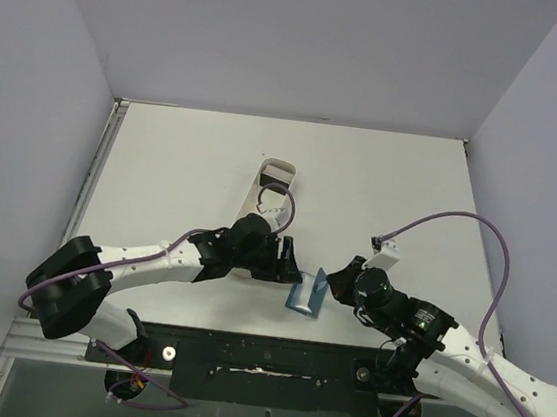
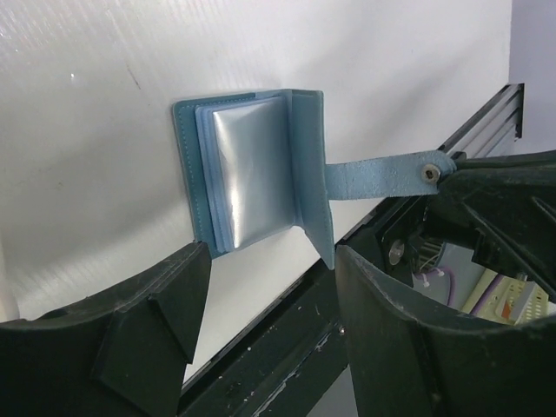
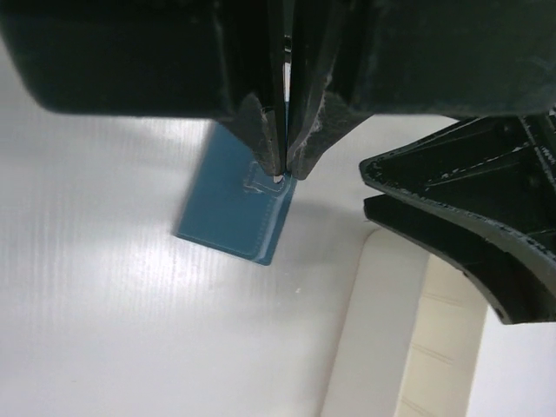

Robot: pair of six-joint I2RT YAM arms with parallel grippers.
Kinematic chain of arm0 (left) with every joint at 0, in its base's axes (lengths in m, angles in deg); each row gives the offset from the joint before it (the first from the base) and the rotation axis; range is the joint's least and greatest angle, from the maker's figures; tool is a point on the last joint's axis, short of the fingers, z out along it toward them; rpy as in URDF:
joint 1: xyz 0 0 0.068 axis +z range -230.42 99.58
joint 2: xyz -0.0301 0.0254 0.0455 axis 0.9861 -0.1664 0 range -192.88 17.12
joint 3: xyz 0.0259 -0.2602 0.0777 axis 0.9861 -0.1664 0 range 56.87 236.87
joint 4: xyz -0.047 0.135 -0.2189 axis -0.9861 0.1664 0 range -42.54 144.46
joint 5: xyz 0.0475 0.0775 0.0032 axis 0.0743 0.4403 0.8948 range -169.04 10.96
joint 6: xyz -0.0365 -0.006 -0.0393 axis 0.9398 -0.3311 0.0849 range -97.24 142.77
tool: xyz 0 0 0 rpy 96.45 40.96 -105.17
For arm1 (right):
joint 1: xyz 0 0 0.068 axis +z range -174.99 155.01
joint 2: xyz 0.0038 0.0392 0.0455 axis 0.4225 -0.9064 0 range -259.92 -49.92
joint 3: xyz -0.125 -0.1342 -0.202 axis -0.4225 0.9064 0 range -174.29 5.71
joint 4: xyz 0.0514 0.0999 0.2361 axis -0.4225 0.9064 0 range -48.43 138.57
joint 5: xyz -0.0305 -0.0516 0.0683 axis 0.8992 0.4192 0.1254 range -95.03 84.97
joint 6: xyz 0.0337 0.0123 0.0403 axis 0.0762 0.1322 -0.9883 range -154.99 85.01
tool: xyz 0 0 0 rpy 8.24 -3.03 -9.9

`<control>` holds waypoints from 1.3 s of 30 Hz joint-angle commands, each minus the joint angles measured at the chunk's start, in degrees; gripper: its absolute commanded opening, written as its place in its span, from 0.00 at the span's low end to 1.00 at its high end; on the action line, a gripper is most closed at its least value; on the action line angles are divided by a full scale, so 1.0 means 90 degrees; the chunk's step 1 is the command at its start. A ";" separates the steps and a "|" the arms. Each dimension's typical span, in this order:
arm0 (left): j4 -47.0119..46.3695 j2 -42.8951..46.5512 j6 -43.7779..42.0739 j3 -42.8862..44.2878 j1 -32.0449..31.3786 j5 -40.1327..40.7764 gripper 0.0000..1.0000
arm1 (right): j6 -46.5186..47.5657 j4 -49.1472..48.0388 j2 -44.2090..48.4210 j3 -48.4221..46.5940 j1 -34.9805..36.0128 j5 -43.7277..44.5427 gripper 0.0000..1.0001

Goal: Put the credit cards into the card holder
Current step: Open the card holder at the center of the board.

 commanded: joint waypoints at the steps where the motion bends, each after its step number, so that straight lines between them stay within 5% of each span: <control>1: -0.0252 -0.0120 0.0031 0.0267 -0.0082 0.0038 0.57 | -0.0732 0.0922 0.0122 0.0000 -0.0044 0.0819 0.00; 18: 0.0085 -0.0999 -0.0148 0.0751 -0.0255 0.0443 0.51 | -0.2934 0.2911 0.0611 0.0413 -0.0065 0.1498 0.00; 39: -0.1337 -0.1468 0.0193 0.0346 -0.0255 -0.0349 0.51 | -0.2900 0.2733 0.1093 0.0615 -0.0052 0.1534 0.00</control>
